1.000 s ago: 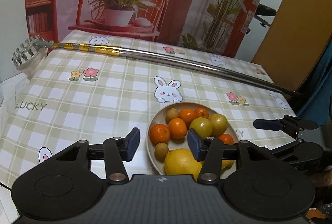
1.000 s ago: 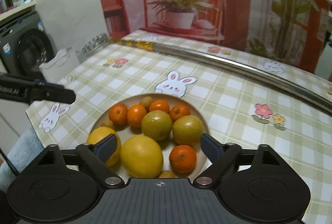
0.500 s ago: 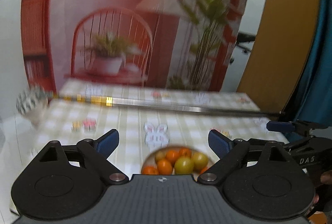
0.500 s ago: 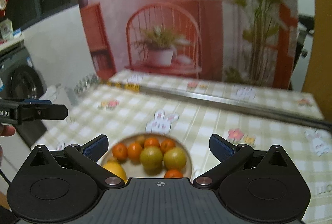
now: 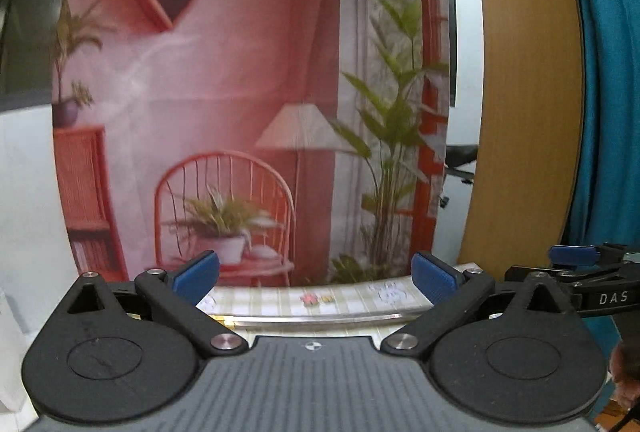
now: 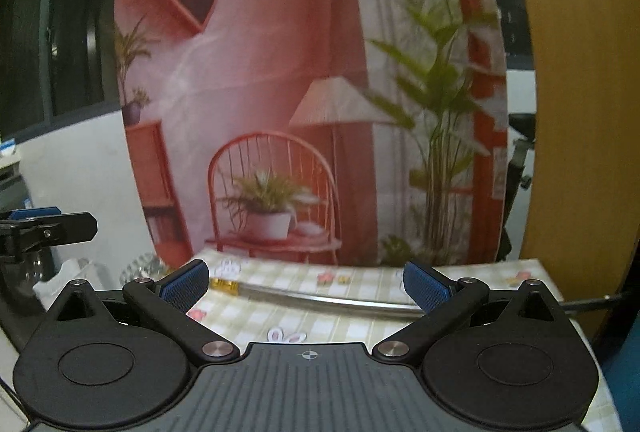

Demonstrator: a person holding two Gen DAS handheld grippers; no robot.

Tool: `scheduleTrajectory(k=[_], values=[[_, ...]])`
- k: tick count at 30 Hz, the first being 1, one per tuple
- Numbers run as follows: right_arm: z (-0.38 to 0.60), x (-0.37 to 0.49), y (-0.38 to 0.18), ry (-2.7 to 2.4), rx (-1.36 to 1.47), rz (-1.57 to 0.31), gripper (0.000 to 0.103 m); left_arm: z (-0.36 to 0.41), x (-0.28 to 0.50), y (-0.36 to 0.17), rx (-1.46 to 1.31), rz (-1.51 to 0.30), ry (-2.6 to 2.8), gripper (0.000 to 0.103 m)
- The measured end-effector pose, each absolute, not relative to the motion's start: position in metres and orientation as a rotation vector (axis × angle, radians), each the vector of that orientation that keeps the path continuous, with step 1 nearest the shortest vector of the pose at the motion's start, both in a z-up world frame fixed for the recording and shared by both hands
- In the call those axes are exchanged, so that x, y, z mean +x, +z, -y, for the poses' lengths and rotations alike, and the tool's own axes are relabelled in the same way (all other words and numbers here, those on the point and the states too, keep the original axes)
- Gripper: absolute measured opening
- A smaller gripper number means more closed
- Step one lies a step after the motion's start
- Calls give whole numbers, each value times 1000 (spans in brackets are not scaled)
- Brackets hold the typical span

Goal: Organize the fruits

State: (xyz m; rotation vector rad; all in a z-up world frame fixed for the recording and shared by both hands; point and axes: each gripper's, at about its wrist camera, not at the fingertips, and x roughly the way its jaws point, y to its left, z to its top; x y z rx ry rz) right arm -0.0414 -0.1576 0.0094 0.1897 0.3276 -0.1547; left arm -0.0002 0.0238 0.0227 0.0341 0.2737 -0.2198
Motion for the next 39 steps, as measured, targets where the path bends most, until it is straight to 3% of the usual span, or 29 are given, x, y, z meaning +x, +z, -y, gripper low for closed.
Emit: scheduleTrajectory(k=[39], values=[[151,-56,25,-176,191,-287,103,-27,-12,32,28,-281,-222,103]])
